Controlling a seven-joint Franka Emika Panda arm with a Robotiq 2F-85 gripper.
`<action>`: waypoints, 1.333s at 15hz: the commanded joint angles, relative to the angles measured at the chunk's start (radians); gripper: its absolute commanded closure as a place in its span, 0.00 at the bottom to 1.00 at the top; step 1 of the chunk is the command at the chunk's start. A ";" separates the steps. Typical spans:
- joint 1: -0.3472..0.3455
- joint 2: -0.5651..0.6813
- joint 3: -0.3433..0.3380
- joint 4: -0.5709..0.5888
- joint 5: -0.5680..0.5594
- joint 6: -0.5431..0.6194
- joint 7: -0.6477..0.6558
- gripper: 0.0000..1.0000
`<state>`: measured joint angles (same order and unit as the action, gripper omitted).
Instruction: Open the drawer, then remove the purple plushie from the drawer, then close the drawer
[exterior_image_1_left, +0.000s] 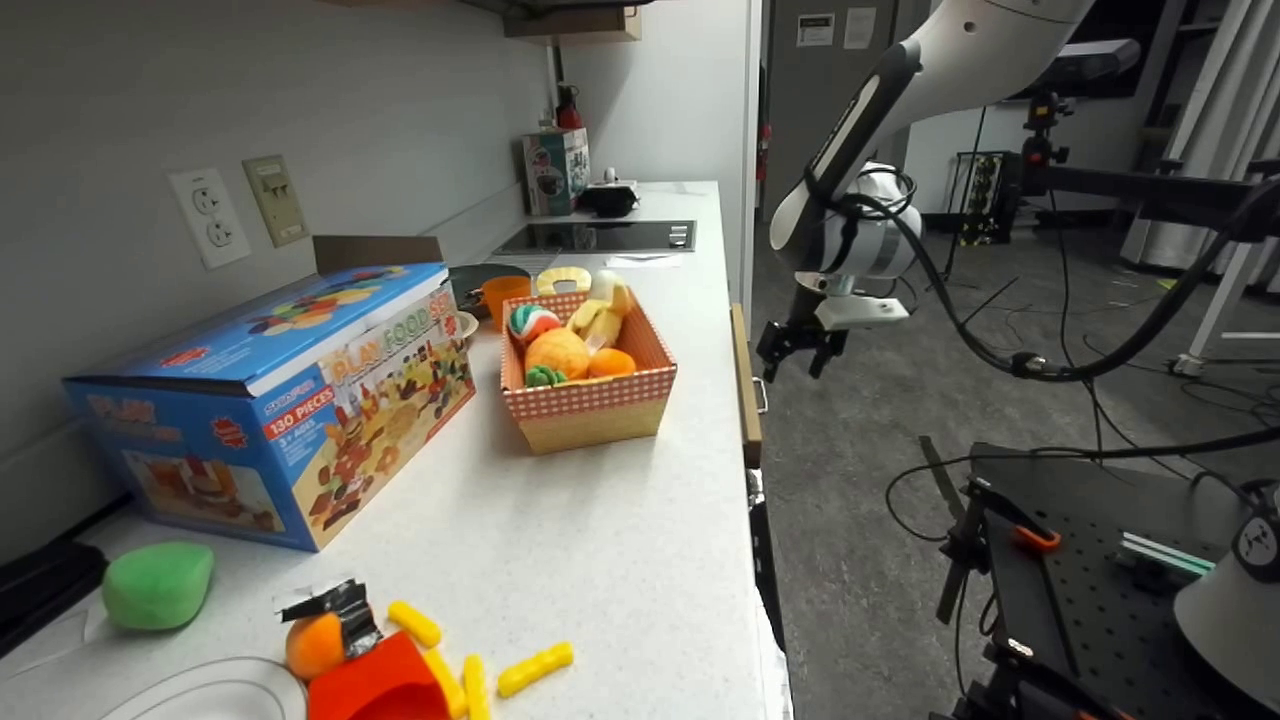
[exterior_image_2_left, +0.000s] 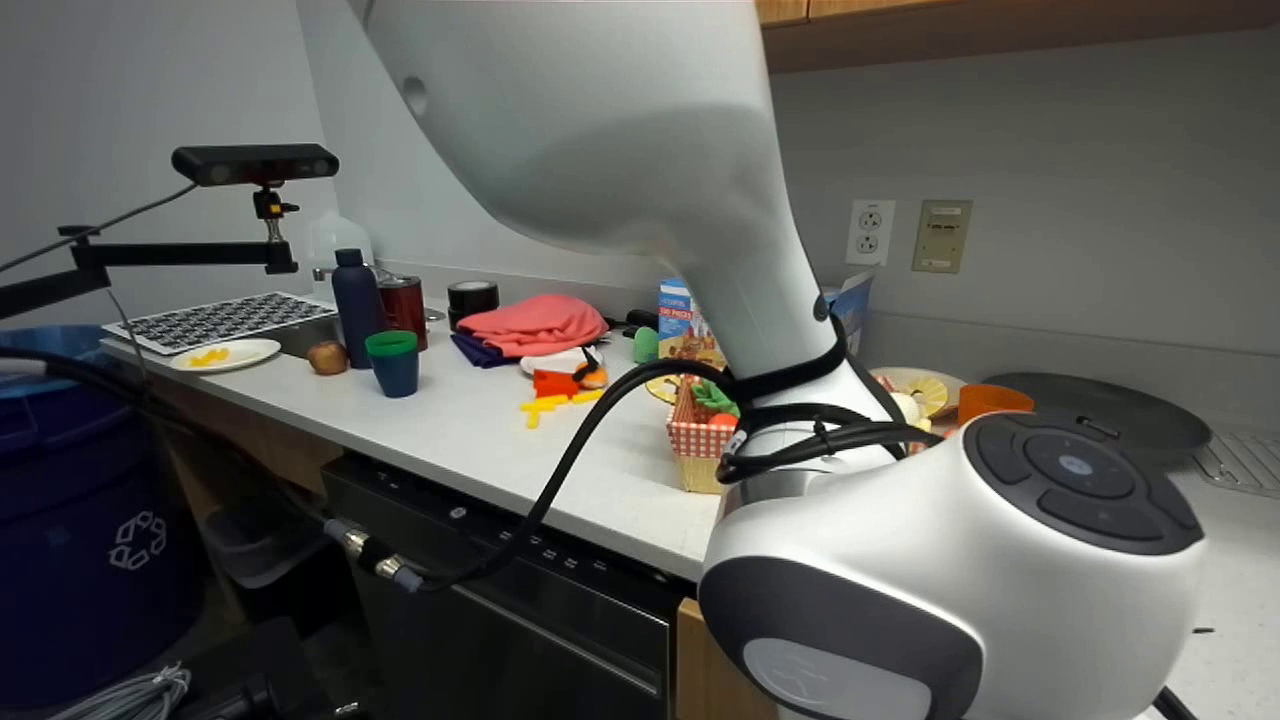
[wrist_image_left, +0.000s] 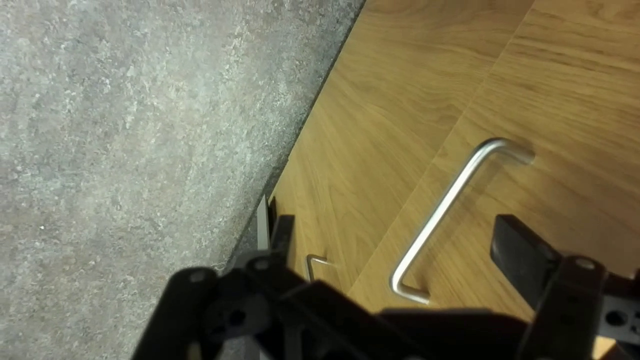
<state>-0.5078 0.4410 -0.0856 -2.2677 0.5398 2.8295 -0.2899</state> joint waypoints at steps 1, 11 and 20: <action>-0.027 0.069 0.036 0.044 0.005 0.026 0.012 0.00; -0.043 0.133 0.051 0.077 -0.023 0.062 0.049 0.00; -0.070 0.092 0.001 -0.046 -0.072 0.107 0.059 0.00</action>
<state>-0.5420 0.5468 -0.0904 -2.2597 0.4949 2.8918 -0.2486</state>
